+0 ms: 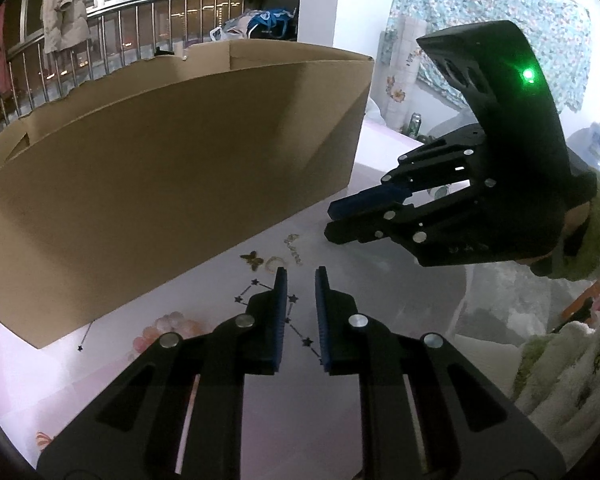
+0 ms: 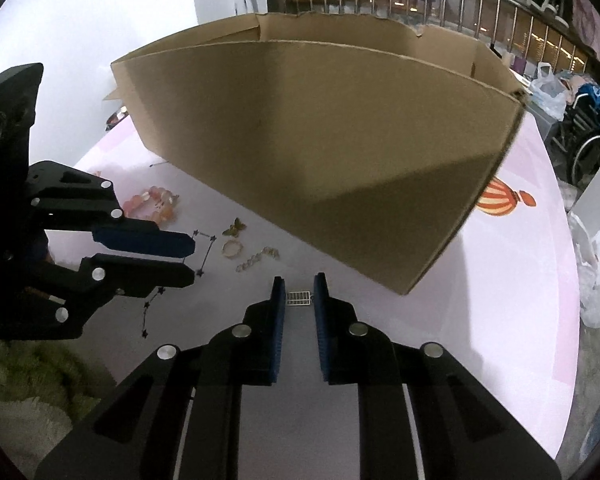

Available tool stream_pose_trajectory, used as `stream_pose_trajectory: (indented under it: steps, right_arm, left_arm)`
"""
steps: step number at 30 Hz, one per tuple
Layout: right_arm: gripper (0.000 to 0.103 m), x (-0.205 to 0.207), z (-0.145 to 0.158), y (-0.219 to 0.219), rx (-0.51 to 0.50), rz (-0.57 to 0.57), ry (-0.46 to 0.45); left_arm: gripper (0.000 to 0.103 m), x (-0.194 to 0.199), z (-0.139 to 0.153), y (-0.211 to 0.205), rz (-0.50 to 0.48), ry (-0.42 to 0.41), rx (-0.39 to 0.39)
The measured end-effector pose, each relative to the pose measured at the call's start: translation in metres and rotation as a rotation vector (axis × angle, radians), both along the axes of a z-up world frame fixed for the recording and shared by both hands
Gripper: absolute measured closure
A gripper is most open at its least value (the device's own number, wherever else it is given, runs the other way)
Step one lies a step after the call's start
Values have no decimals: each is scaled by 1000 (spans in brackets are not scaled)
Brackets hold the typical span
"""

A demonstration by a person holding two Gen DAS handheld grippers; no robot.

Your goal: Organize jewelry

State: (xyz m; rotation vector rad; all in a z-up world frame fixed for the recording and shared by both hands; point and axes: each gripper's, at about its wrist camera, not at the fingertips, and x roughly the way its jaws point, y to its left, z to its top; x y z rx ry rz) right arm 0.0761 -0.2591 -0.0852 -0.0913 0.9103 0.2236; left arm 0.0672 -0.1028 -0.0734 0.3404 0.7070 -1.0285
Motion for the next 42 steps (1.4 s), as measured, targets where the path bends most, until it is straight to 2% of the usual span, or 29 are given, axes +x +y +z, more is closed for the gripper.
stream_pose_trajectory:
  steps: [13, 23, 32, 42]
  right_arm:
    - [88, -5, 3, -3, 33, -32, -10]
    - [88, -5, 5, -6, 59, -39, -25]
    - [88, -5, 3, -7, 73, -46, -27]
    - [88, -8, 2, -10, 83, -46, -29]
  left_arm:
    - [90, 3, 3, -4, 15, -17, 0]
    - [90, 18, 3, -12, 66, -46, 53]
    - [94, 19, -3, -26, 40, -35, 93]
    - [94, 24, -2, -30, 46, -20, 98]
